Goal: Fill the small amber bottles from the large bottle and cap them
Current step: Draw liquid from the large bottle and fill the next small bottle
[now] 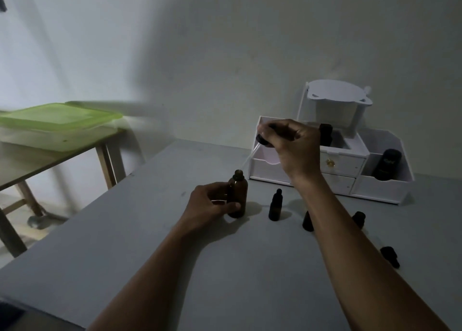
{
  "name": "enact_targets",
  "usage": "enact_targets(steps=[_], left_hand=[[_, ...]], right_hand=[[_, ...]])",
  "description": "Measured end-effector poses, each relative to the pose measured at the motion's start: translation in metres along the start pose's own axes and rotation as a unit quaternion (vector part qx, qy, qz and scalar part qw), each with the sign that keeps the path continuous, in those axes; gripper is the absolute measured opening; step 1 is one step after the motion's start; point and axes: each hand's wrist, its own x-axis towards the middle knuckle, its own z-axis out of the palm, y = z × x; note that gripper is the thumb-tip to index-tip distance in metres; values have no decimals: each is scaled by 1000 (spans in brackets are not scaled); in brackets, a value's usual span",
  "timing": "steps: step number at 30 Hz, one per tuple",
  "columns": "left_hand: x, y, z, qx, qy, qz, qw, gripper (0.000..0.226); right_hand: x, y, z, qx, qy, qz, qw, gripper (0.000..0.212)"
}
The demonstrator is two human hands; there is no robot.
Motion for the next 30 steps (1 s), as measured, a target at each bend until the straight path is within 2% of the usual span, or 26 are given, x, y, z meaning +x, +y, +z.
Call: enact_targets(steps=[6,13,20,30], left_hand=[[-2,2,-1,29,7,0,1000,54],[-3,3,-2,43,12,6,999,50],[-2,2,-3,50,2,14,999,52],[-2,3,-1,30,4,-1,1000,51]], right_hand=[[-5,7,12,-12,-67,2,998,6],[-20,32,27,-122,-157,3,980,13],[-22,41,27,-149,-166,18,975,13],[-24,43,34,-153,-132,-3,979,7]])
